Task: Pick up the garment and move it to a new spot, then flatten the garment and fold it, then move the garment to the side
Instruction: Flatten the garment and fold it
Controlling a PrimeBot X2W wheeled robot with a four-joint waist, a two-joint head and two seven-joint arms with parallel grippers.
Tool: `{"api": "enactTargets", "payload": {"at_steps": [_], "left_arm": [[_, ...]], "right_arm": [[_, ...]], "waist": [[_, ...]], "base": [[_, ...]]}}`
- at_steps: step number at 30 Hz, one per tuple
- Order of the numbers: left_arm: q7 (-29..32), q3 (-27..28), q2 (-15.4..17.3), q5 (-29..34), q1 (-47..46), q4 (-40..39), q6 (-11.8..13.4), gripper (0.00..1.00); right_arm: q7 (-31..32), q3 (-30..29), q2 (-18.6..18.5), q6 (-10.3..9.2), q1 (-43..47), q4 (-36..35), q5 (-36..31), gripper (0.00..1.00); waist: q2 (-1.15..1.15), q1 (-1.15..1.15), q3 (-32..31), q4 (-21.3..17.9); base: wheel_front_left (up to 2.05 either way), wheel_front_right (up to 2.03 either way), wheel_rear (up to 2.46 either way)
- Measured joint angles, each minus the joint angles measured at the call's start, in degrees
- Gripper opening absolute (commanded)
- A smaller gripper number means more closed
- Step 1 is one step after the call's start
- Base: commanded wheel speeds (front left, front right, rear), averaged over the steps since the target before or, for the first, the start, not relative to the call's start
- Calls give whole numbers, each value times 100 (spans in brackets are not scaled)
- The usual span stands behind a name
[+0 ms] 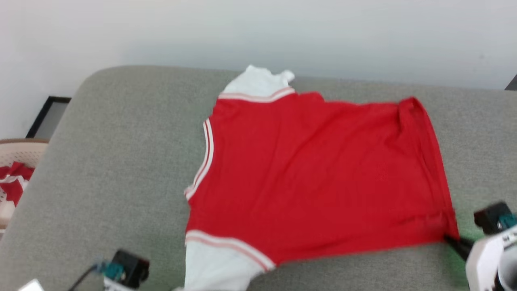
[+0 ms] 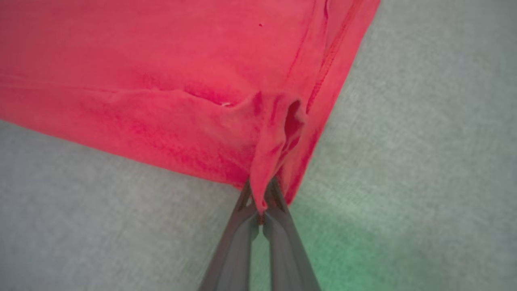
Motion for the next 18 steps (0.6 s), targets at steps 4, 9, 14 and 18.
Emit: {"api": "enactTargets", "payload": {"at_steps": [4,9,14,18], "left_arm": [[-41,-38,156,-294,504,-376,341,0],[-92,-51,331,-459,797,-755,622,0],[2,118,639,-323,552,-1028,726,0],[372,321,899,83,-96,-1187,673,0]], "right_arm": [[316,-160,-323,-1,754,-756,240,0],[479,-606,-532,0,1465,-1374,369,0],[599,-1240,-452,0,1627,-1731,231,0],[842,-1711,-265,0,1543,-2017,-74,0]], "waist": [[0,0,-117,-23],[0,0,-103,-107],[0,0,-40,-230],[0,0,42,-340]], "base": [[0,0,0],[0,0,0],[0,0,0],[0,0,0]]}}
